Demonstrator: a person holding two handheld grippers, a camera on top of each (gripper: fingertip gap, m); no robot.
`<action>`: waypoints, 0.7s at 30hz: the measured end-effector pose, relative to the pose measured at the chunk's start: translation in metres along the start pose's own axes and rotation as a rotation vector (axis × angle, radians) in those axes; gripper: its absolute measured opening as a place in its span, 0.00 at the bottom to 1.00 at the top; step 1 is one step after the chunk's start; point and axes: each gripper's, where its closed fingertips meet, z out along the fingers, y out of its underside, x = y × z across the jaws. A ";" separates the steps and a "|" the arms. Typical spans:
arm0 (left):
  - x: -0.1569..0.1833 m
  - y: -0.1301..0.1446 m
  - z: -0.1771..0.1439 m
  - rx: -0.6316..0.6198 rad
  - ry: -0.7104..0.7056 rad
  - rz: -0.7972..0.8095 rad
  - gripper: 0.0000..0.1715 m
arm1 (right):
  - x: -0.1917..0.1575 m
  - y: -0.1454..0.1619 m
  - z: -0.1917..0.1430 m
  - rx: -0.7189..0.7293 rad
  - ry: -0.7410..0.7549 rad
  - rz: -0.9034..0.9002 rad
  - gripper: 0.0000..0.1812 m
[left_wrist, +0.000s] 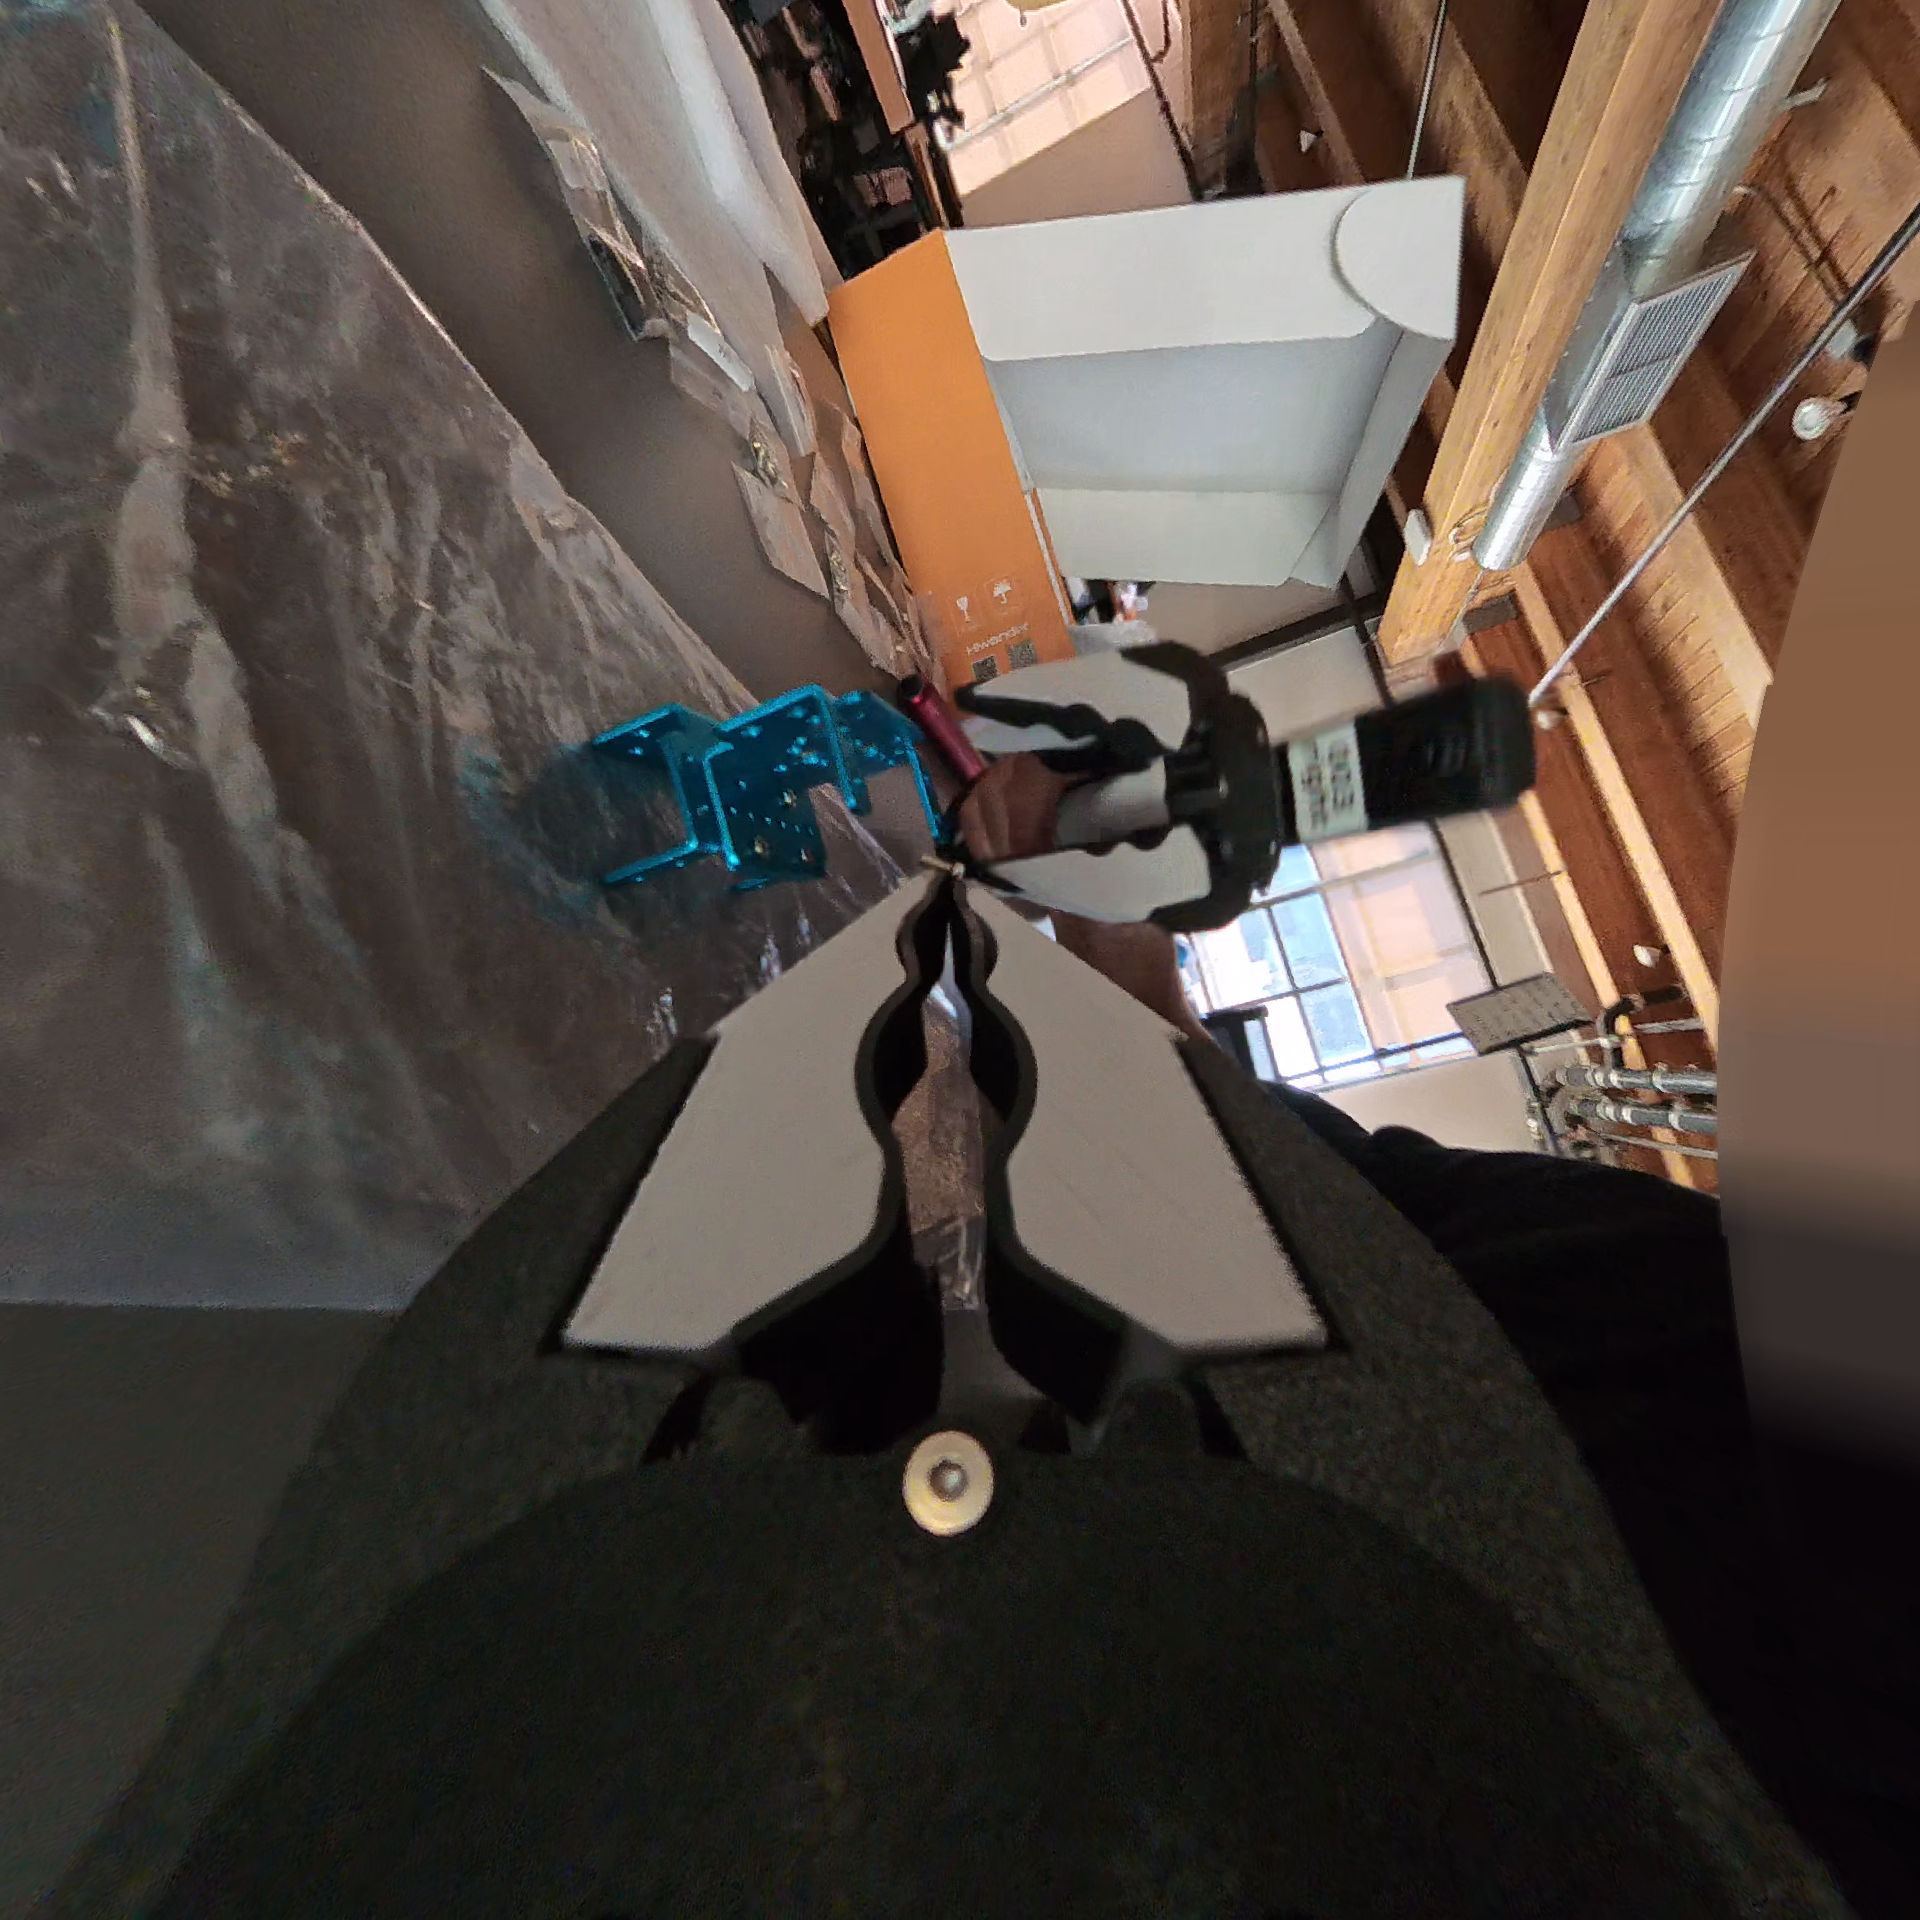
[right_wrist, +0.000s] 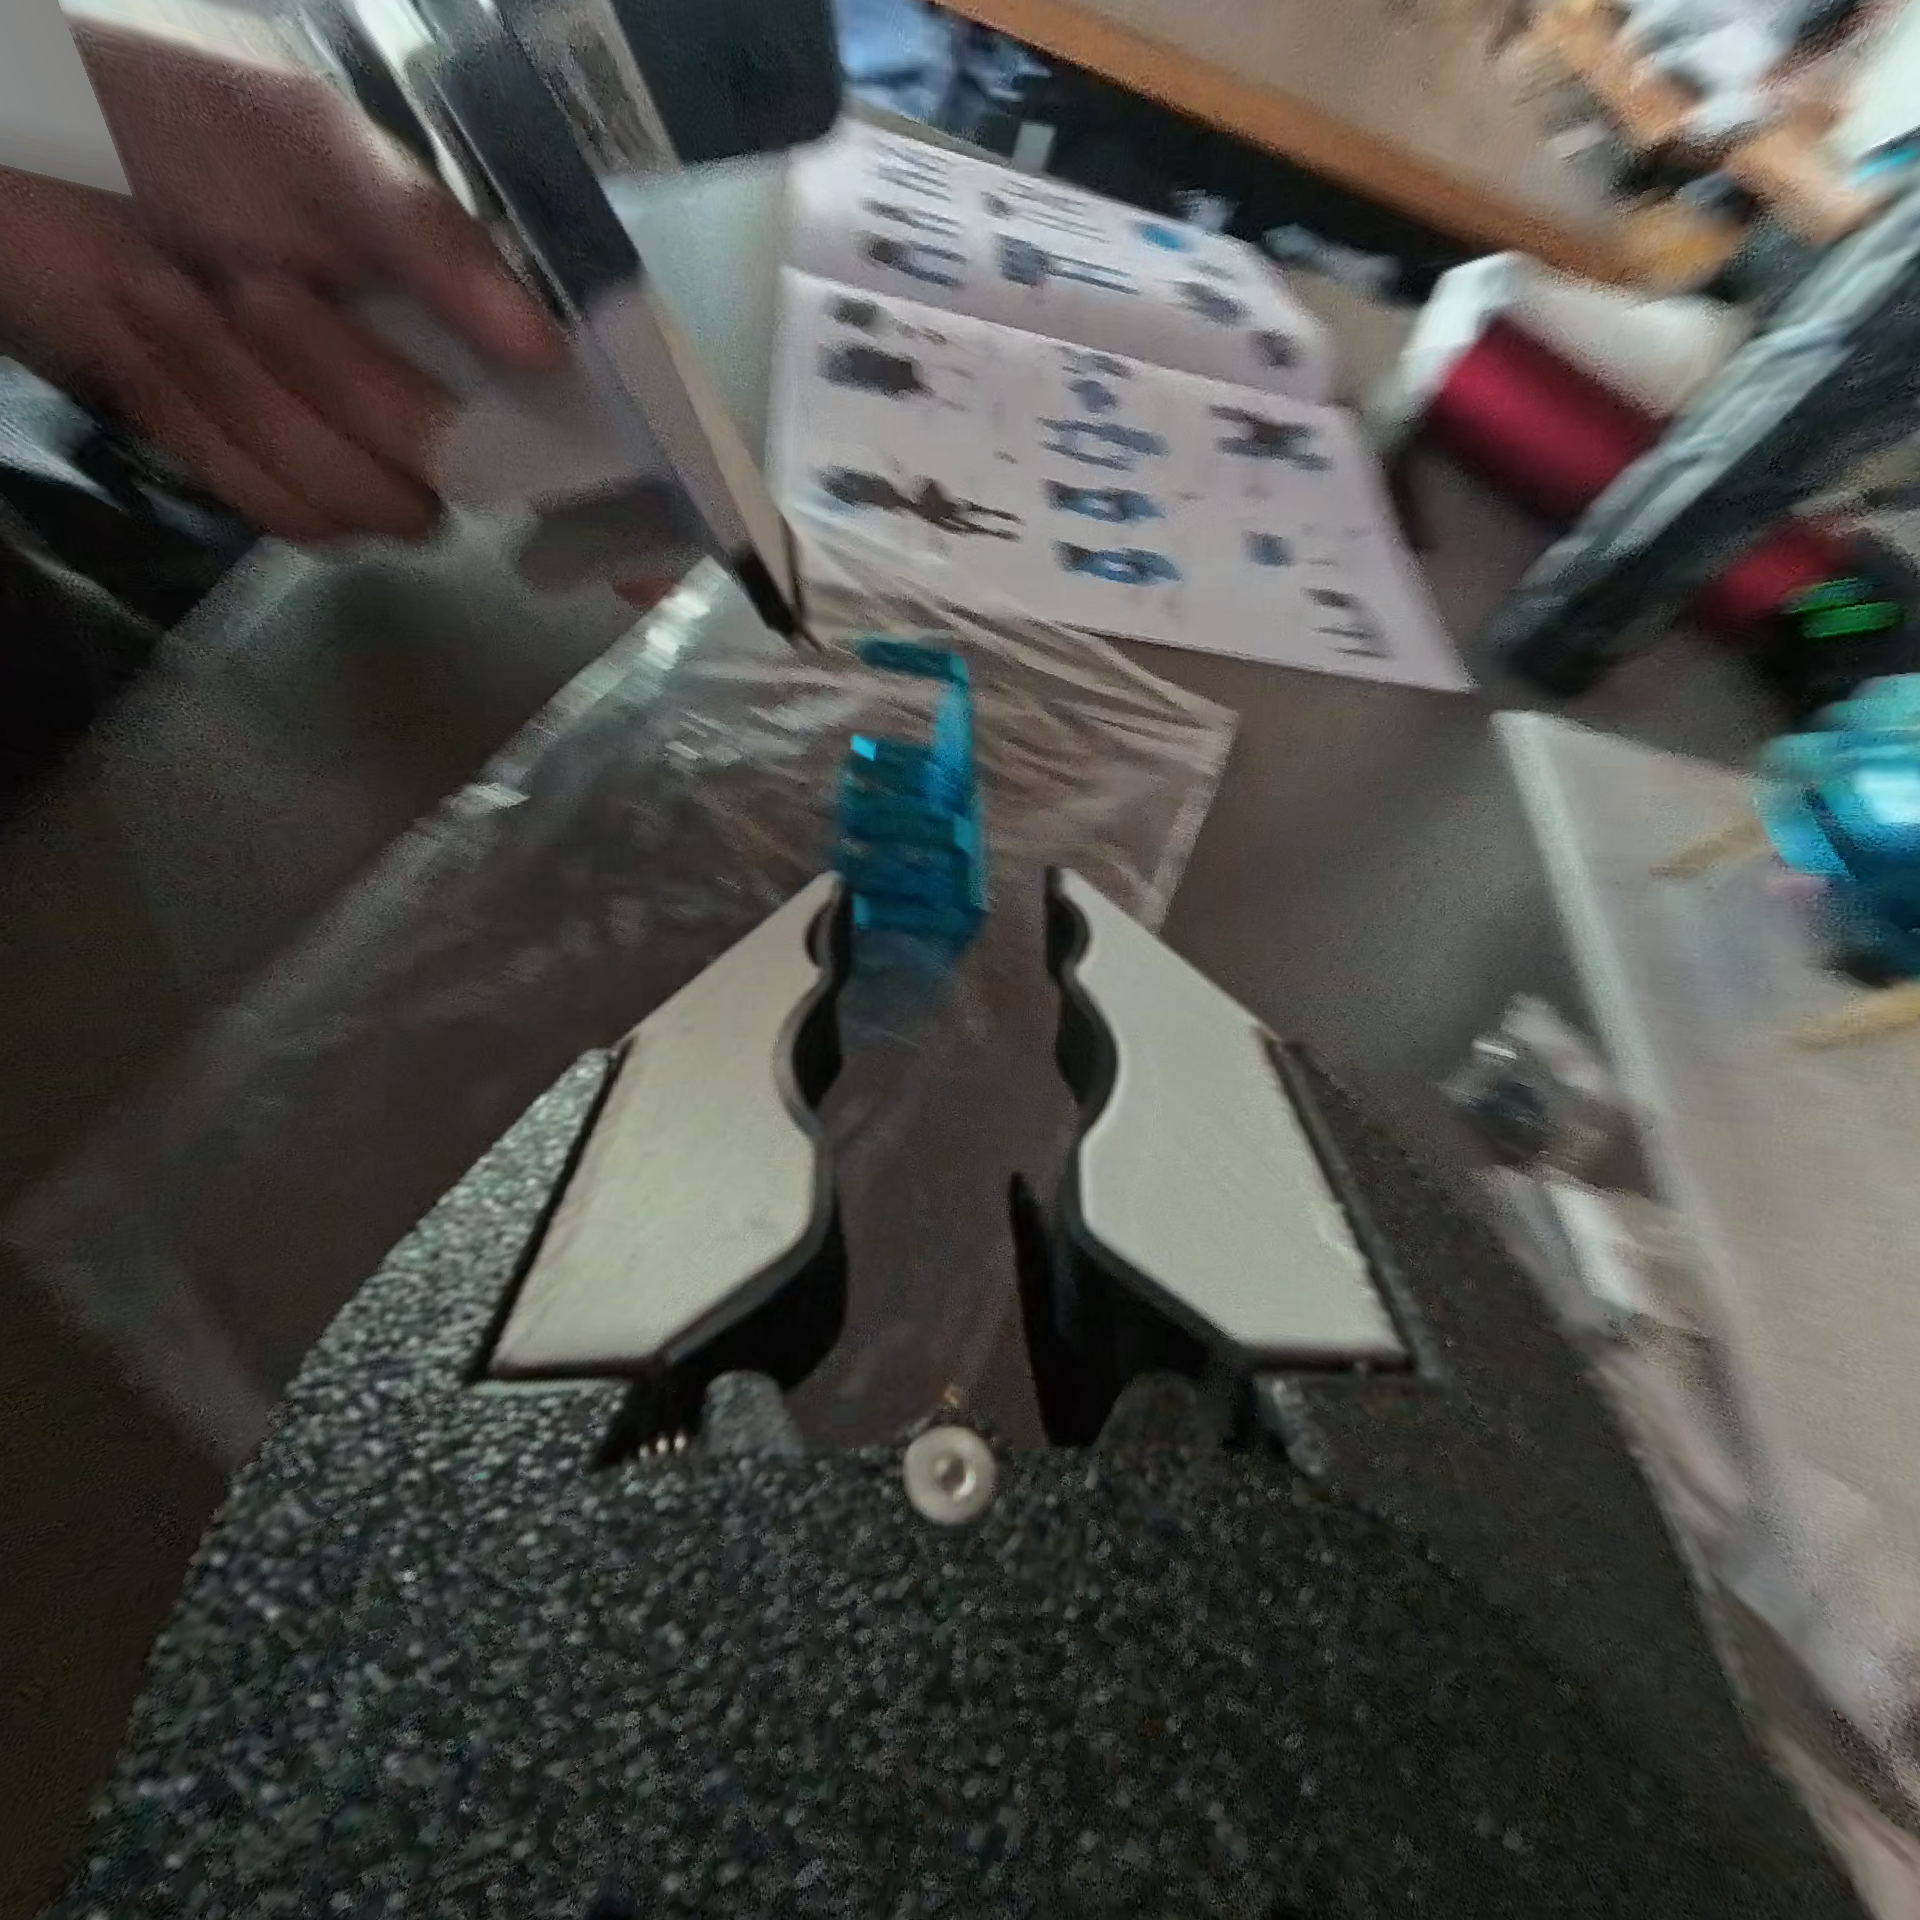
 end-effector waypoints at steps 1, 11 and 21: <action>0.002 0.002 0.000 -0.004 0.014 -0.006 0.00 | -0.007 -0.009 0.000 0.013 -0.119 0.072 0.21; -0.005 -0.001 0.006 0.100 -0.013 -0.058 0.00 | 0.000 -0.007 0.036 -0.043 -0.268 0.286 0.13; 0.004 -0.004 0.003 0.256 0.057 -0.243 0.00 | 0.031 -0.042 0.024 0.020 -0.276 0.310 0.11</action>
